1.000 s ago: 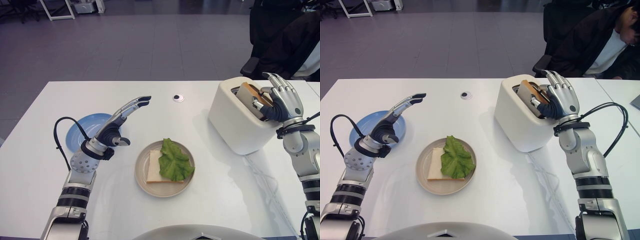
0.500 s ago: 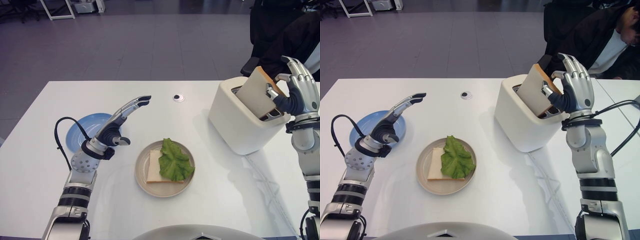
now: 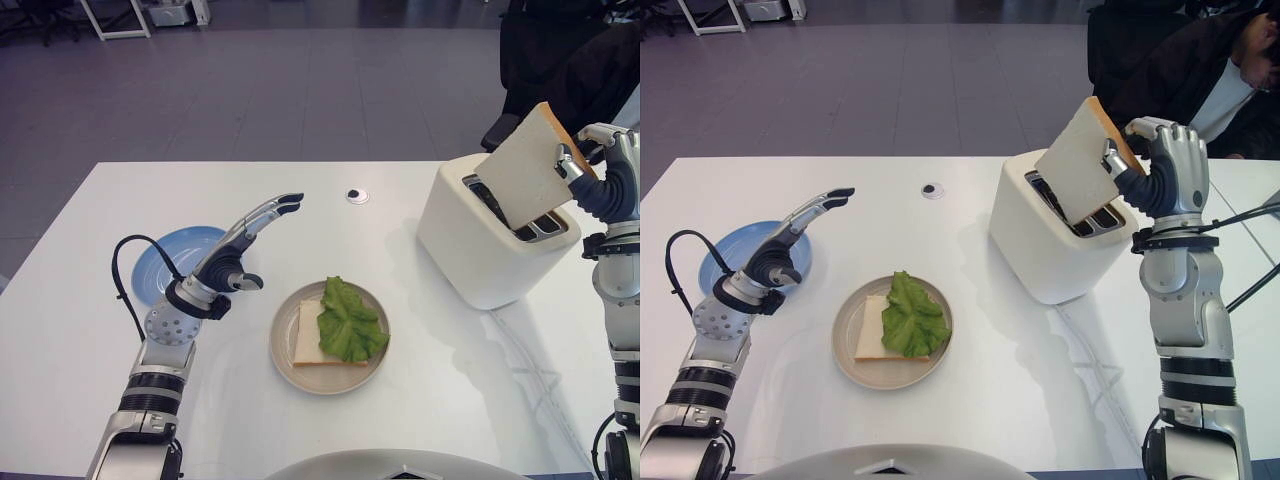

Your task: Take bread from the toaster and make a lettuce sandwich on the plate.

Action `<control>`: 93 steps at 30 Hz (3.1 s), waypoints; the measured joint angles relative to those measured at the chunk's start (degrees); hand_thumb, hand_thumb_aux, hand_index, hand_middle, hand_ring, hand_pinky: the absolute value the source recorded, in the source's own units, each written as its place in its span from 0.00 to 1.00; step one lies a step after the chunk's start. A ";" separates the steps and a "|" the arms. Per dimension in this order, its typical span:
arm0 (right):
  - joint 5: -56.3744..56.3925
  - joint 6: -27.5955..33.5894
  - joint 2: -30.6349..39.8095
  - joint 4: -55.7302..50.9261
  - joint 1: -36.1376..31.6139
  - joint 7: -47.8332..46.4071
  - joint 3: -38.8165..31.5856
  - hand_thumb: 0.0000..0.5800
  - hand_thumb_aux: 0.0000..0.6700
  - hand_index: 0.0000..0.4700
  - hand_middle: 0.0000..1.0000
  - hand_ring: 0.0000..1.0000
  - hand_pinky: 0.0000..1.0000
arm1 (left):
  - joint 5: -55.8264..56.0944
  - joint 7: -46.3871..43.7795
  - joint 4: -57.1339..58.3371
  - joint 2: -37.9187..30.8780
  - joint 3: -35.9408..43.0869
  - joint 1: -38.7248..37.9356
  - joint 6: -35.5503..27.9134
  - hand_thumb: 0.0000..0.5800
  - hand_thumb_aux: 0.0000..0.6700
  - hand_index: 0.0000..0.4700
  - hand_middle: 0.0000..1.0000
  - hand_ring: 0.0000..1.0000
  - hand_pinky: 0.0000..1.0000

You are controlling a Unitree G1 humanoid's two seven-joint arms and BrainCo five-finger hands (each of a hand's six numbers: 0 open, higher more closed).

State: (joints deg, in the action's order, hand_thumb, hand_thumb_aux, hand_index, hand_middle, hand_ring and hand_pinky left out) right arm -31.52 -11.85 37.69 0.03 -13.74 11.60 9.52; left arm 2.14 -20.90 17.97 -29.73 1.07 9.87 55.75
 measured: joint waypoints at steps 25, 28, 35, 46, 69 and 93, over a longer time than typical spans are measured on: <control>26.12 -2.71 -4.33 16.73 2.36 -21.63 -4.24 1.00 1.00 1.00 1.00 1.00 1.00 | 11.13 -4.89 -3.08 0.33 0.09 -0.46 -0.19 0.00 0.00 0.00 0.00 0.00 0.00; 26.70 -2.18 -6.11 17.92 3.44 -26.64 -10.04 1.00 1.00 1.00 1.00 1.00 1.00 | 19.29 -10.10 -7.07 -0.35 1.09 -2.48 -0.70 0.00 0.00 0.00 0.00 0.00 0.00; 24.78 -1.17 -11.02 15.40 3.69 -34.67 -23.60 1.00 1.00 1.00 1.00 1.00 1.00 | 33.82 -26.06 -16.43 -2.78 4.01 -9.23 -3.20 0.00 0.00 0.00 0.00 0.00 0.00; 16.21 -4.36 -18.84 -6.21 -1.50 -36.78 -34.71 1.00 1.00 1.00 1.00 1.00 1.00 | 39.02 -40.41 -20.24 -1.72 3.37 -12.45 -7.31 0.00 0.00 0.00 0.00 0.00 0.00; 4.41 -10.19 -21.62 -18.24 -5.42 -26.95 -35.54 0.00 0.00 0.00 0.00 0.00 0.00 | -2.90 -26.82 5.79 -0.42 8.36 -6.29 6.88 0.00 0.00 0.00 0.00 0.00 0.00; 32.54 -12.16 -18.34 2.52 1.23 -37.61 -25.81 1.00 1.00 1.00 1.00 1.00 1.00 | 41.05 -30.71 -19.12 -5.79 6.47 -9.01 -5.87 1.00 1.00 1.00 1.00 1.00 1.00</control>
State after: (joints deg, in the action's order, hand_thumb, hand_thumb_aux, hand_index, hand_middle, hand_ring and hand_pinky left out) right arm 1.02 -24.01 19.36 2.56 -12.52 -26.02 -16.29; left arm 43.18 -51.61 -1.15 -35.52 7.54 0.86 49.89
